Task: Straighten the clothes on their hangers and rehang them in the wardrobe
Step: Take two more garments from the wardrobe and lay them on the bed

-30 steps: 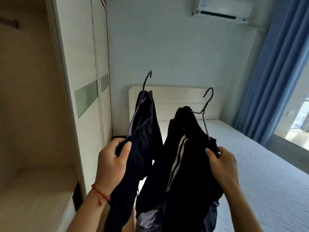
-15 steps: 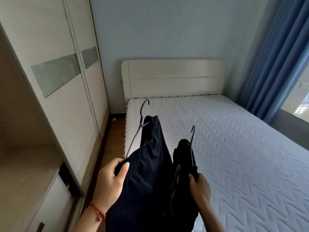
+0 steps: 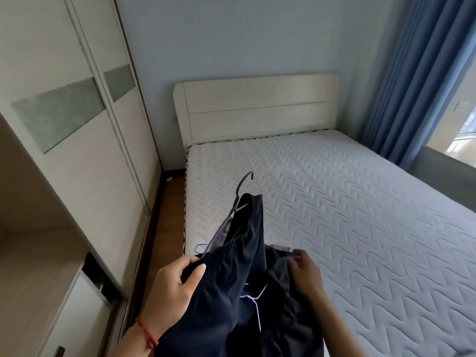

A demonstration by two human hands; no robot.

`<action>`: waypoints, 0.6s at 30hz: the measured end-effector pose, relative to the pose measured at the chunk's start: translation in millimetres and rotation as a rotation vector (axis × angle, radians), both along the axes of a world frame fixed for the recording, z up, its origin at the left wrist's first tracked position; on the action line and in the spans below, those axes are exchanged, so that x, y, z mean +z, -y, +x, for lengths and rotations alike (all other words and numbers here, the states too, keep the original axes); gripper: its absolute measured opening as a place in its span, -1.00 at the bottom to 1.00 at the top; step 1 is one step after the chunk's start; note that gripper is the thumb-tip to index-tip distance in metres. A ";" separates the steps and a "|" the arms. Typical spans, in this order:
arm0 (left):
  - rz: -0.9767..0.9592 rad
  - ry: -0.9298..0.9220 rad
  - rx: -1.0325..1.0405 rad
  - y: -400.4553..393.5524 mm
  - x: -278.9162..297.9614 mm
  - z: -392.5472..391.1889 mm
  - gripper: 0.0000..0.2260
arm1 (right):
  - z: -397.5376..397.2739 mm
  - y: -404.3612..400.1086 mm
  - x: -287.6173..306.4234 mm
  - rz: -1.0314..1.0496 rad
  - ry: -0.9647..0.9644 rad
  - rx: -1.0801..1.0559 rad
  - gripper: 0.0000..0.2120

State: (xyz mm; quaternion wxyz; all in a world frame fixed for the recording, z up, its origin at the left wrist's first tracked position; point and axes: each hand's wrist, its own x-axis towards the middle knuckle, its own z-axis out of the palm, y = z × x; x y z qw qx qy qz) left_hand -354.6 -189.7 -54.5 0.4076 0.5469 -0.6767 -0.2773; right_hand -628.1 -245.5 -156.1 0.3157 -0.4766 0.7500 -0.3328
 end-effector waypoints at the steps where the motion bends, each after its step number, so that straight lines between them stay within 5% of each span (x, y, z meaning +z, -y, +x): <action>1: -0.004 0.000 -0.018 0.3 1.9 1.4 -0.75 | 1.3 5.3 18.3 -0.079 -0.007 0.004 -0.71; 7: -0.039 -0.007 -0.064 1.9 19.4 19.0 -0.94 | 23.8 32.9 104.0 -0.393 -0.139 0.142 -0.69; 18: -0.233 0.030 -0.210 -5.1 72.3 95.0 -0.93 | 77.0 41.1 182.3 -0.499 -0.506 0.394 -0.47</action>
